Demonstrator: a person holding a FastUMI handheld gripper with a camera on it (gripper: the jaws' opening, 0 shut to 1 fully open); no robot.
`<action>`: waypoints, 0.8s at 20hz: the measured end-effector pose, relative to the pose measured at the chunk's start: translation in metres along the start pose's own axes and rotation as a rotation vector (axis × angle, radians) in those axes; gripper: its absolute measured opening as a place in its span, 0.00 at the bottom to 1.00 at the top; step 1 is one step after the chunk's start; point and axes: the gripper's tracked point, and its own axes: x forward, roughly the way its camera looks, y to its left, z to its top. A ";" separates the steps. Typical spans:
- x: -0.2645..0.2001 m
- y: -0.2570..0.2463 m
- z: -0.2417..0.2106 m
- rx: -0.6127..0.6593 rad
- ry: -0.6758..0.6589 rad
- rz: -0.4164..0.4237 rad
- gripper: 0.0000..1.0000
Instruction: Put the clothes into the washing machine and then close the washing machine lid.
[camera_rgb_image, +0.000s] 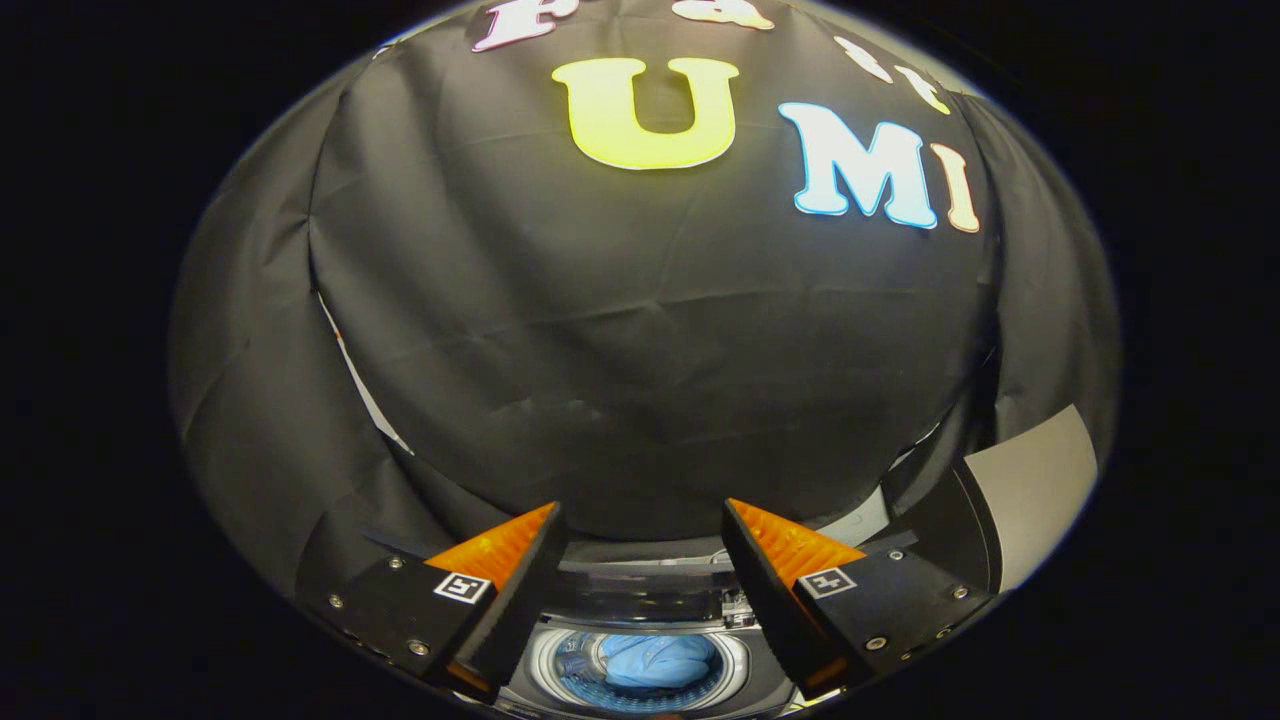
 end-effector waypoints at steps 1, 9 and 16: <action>0.005 0.000 -0.002 -0.007 0.012 -0.005 0.96; 0.018 0.006 -0.014 -0.006 0.022 0.025 0.97; 0.011 0.009 -0.014 -0.008 -0.072 0.018 0.97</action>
